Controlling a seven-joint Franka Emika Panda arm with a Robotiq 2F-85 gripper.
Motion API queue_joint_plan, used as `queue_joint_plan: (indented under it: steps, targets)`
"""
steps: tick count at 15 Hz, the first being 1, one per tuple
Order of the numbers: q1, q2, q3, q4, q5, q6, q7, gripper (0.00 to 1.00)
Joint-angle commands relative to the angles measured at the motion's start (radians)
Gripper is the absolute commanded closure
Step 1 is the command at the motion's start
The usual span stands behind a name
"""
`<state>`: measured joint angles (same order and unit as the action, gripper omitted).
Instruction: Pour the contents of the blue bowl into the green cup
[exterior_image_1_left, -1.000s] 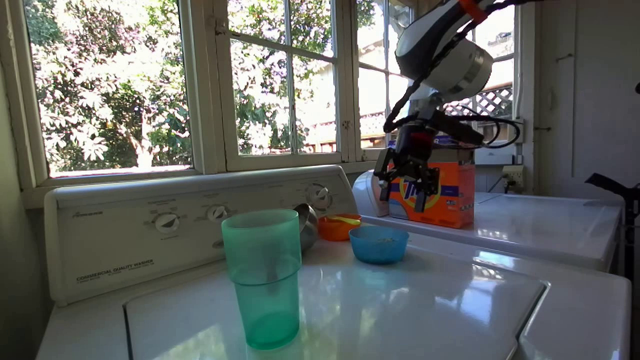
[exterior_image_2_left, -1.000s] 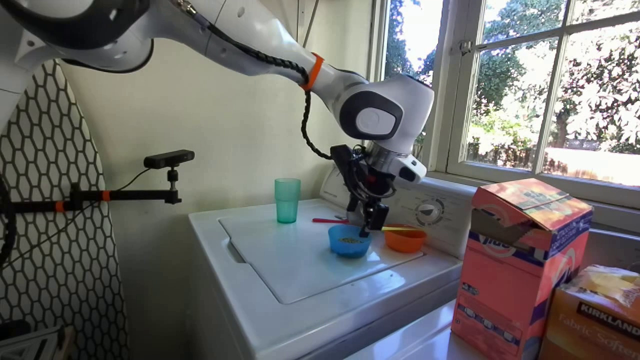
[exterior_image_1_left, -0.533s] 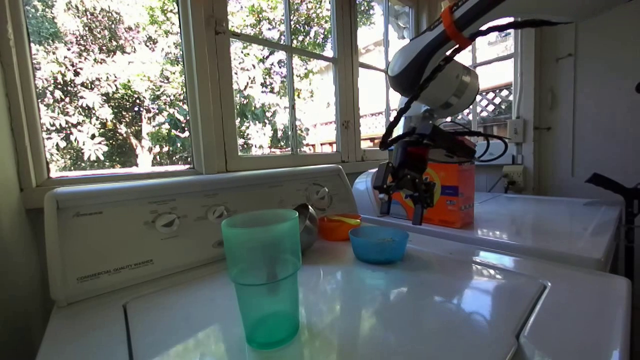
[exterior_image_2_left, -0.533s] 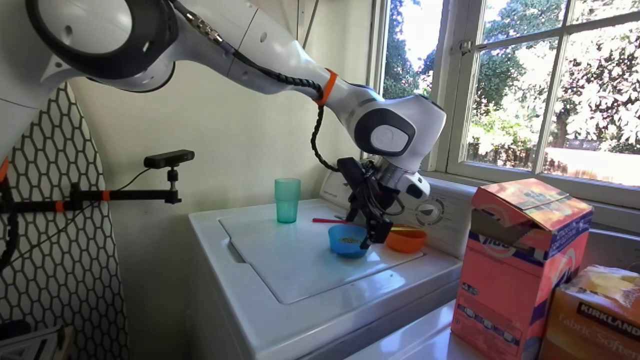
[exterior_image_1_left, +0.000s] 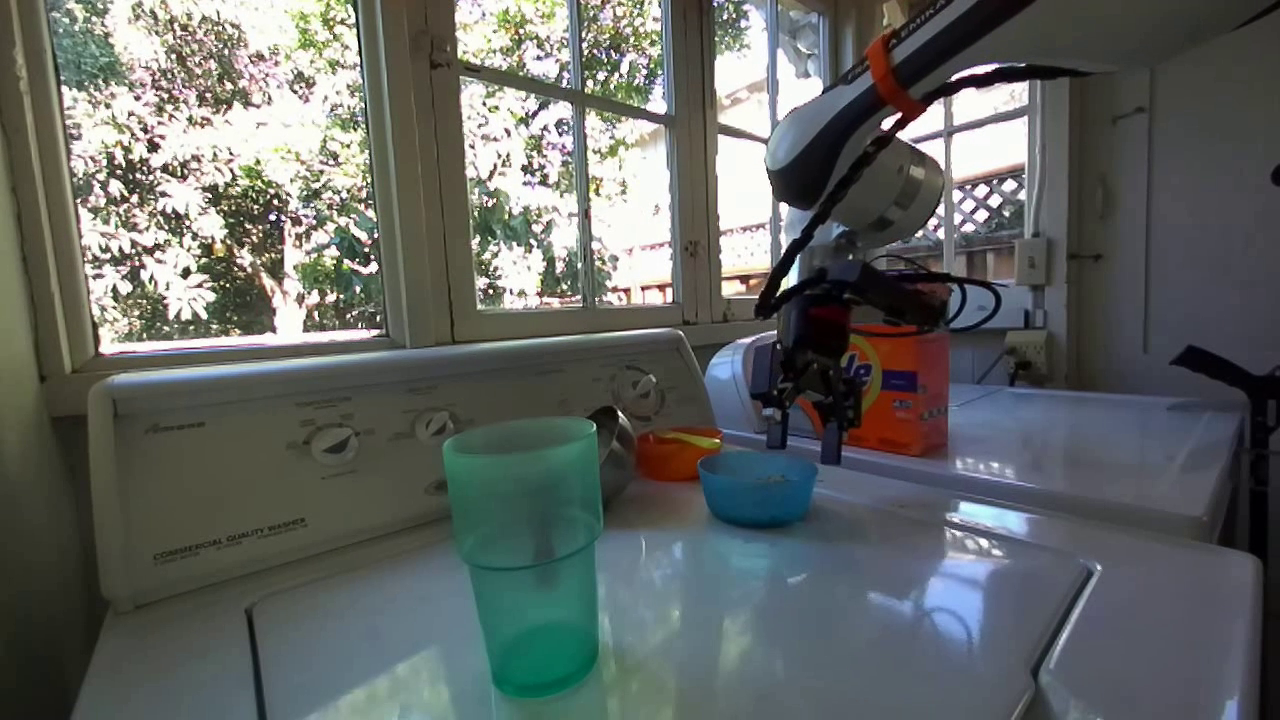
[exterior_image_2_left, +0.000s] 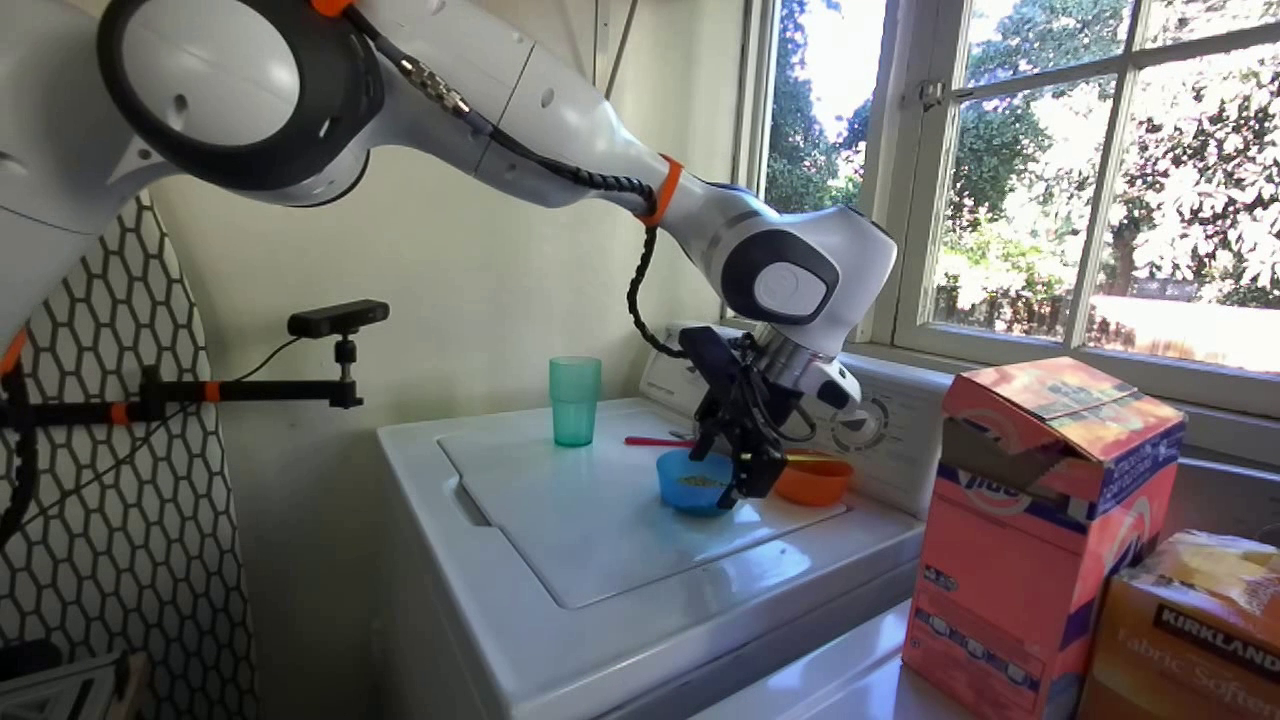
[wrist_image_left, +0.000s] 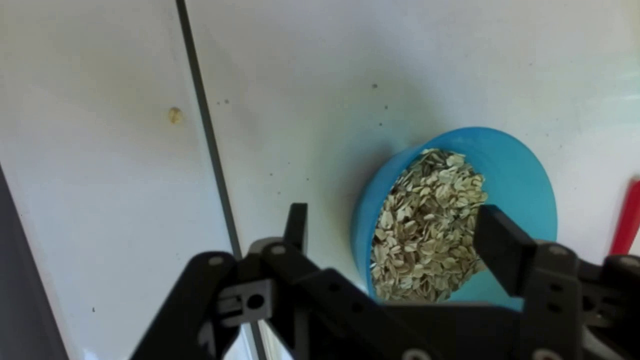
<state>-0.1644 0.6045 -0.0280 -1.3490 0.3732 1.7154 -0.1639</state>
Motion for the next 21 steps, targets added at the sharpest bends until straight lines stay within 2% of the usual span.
queue_joint_plan:
  steps: [1, 2, 3, 5, 6, 7, 8, 9, 13, 14, 18, 21]
  targets:
    - [-0.006, 0.046, 0.016, 0.061, -0.031, -0.048, 0.006, 0.18]
    - [-0.003, 0.051, 0.016, 0.068, -0.034, -0.051, 0.018, 0.21]
    - [-0.001, 0.057, 0.018, 0.073, -0.036, -0.05, 0.025, 0.2]
    - [0.001, 0.065, 0.021, 0.082, -0.039, -0.052, 0.029, 0.27]
    - [0.001, 0.07, 0.022, 0.088, -0.041, -0.053, 0.031, 0.49]
    - [0.002, 0.074, 0.022, 0.093, -0.045, -0.053, 0.033, 0.51]
    - [0.002, 0.077, 0.023, 0.097, -0.048, -0.053, 0.035, 0.57]
    - [0.003, 0.078, 0.023, 0.1, -0.051, -0.053, 0.038, 0.67]
    - [0.003, 0.085, 0.025, 0.118, -0.065, -0.057, 0.05, 0.97]
    - [0.004, 0.086, 0.025, 0.121, -0.068, -0.058, 0.051, 1.0]
    - [0.008, 0.092, 0.022, 0.136, -0.087, -0.07, 0.066, 0.99]
    - [0.025, 0.046, 0.006, 0.116, -0.116, -0.091, 0.143, 0.99]
